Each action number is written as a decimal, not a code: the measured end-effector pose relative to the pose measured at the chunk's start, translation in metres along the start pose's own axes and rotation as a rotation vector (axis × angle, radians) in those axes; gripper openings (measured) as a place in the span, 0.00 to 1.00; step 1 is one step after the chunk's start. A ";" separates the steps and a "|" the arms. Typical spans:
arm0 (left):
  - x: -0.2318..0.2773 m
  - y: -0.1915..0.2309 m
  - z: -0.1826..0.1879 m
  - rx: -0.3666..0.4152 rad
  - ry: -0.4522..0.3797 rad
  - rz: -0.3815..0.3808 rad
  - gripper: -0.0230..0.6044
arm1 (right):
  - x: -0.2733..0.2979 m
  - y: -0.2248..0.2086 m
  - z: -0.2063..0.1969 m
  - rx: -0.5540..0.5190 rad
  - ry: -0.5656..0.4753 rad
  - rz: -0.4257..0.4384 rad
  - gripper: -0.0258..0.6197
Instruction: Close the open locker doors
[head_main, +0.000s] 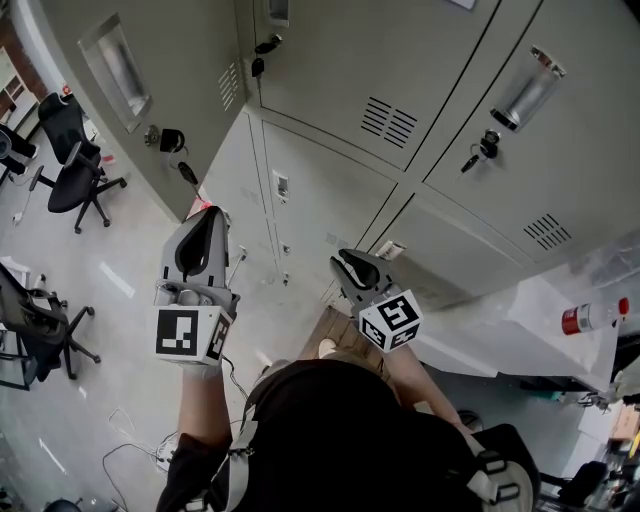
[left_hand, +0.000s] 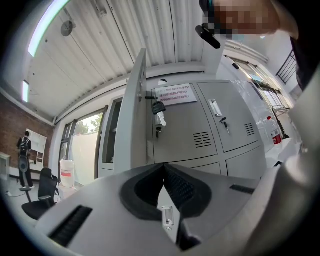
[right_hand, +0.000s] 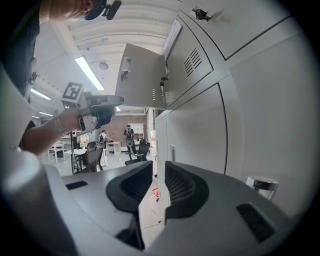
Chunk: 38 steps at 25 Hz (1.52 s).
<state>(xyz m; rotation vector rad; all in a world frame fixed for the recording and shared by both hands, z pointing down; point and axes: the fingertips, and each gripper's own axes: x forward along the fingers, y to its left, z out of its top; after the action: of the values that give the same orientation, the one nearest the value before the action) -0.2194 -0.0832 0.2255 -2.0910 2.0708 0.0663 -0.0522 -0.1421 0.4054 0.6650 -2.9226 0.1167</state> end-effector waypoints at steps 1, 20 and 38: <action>0.000 0.003 0.001 0.000 -0.004 0.002 0.05 | 0.000 0.001 -0.001 0.000 0.003 -0.006 0.17; -0.013 0.081 0.009 0.017 -0.038 0.037 0.05 | -0.015 0.037 -0.009 -0.031 0.036 -0.138 0.17; 0.004 0.142 0.001 0.004 -0.022 0.179 0.05 | 0.025 0.019 0.000 -0.047 0.035 -0.069 0.17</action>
<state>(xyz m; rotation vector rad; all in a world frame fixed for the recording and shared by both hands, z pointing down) -0.3605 -0.0866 0.2084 -1.8887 2.2375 0.1107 -0.0824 -0.1359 0.4084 0.7481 -2.8560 0.0512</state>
